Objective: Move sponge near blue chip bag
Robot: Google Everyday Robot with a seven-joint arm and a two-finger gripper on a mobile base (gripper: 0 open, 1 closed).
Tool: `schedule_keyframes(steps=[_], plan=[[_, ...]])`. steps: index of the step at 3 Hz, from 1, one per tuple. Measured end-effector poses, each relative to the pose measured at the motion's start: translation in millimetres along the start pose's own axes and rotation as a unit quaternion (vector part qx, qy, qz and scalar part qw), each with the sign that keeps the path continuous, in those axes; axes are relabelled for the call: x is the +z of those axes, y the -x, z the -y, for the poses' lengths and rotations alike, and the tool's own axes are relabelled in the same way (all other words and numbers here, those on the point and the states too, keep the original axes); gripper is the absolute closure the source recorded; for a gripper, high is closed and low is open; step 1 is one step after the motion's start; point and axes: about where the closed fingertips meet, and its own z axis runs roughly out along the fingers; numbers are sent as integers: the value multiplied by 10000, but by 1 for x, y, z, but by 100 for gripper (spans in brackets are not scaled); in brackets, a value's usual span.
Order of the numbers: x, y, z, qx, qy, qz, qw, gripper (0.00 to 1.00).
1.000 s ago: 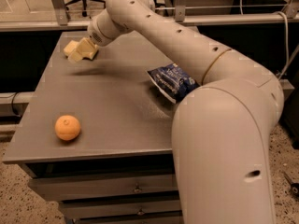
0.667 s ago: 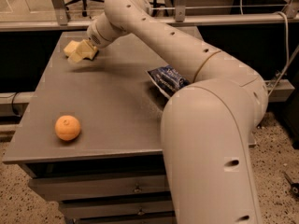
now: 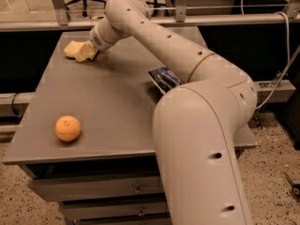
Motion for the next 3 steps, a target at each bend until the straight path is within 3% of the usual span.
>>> schedule_keyframes(steps=[1, 2, 3], plan=[[-7, 1, 5, 13, -44, 67, 10000, 55], [-33, 12, 5, -76, -58, 312, 9995, 86], [-83, 7, -3, -293, -45, 468, 9985, 100]])
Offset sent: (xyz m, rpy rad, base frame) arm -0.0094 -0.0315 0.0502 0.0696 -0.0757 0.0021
